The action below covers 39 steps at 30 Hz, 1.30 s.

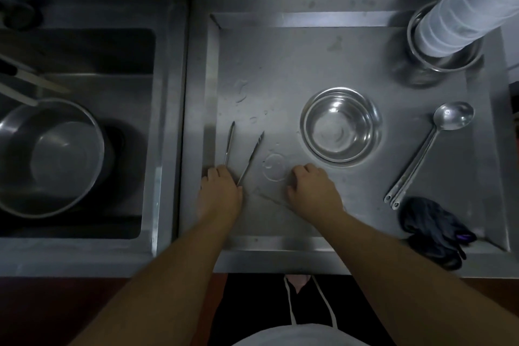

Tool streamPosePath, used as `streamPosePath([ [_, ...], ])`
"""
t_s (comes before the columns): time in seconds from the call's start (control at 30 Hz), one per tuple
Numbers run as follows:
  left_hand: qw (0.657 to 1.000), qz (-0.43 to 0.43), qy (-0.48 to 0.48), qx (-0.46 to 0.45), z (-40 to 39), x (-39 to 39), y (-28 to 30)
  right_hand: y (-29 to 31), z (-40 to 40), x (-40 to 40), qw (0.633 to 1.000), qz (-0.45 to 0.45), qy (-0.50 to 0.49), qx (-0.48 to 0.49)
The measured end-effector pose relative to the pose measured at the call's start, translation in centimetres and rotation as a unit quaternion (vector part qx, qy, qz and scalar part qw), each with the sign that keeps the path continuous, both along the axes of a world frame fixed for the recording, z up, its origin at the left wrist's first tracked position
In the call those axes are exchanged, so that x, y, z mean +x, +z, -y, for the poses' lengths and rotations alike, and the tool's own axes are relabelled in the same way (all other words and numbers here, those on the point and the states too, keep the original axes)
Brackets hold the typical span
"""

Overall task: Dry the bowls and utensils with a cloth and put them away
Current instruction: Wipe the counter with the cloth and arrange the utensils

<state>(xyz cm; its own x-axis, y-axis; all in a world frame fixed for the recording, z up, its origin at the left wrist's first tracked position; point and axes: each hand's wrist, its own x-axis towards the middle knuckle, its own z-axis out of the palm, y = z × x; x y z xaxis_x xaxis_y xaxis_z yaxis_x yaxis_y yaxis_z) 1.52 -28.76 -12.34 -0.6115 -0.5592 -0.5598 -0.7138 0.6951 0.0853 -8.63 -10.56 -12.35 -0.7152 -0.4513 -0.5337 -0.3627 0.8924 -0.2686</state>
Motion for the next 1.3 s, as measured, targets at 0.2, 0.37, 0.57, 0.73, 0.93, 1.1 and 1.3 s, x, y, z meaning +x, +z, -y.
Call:
streamPosePath([
  [0.2, 0.999, 0.017, 0.038, 0.015, 0.4, -1.5, -0.4, 0.1, -2.7, -0.6, 0.998, 0.02, -0.059, 0.008],
  [0.37, 0.999, 0.015, 0.042, 0.015, 0.1, -2.4, 0.1, 0.1, -5.9, -0.9, 0.996, 0.021, -0.091, -0.007],
  [0.57, 1.0, -0.009, -0.013, 0.012, -3.0, -5.4, 2.1, 0.8, -10.4, -2.7, 0.993, 0.02, -0.118, -0.02],
  [0.73, 0.996, -0.018, -0.075, 0.054, -9.5, -11.9, 3.3, 1.4, -15.9, -5.8, 0.992, 0.018, -0.128, 0.005],
  [0.93, 0.989, -0.024, -0.114, 0.092, -18.8, -18.9, 3.1, 2.0, -22.9, -8.0, 0.978, -0.023, -0.209, -0.014],
  [1.1, 0.986, -0.013, -0.136, 0.093, -24.1, -23.4, 2.3, 2.1, -27.4, -9.3, 0.973, -0.025, -0.231, -0.011],
  [1.3, 0.99, -0.007, -0.119, 0.082, -27.5, -26.7, 0.6, 1.5, -30.7, -10.9, 0.967, 0.005, -0.253, -0.041],
])
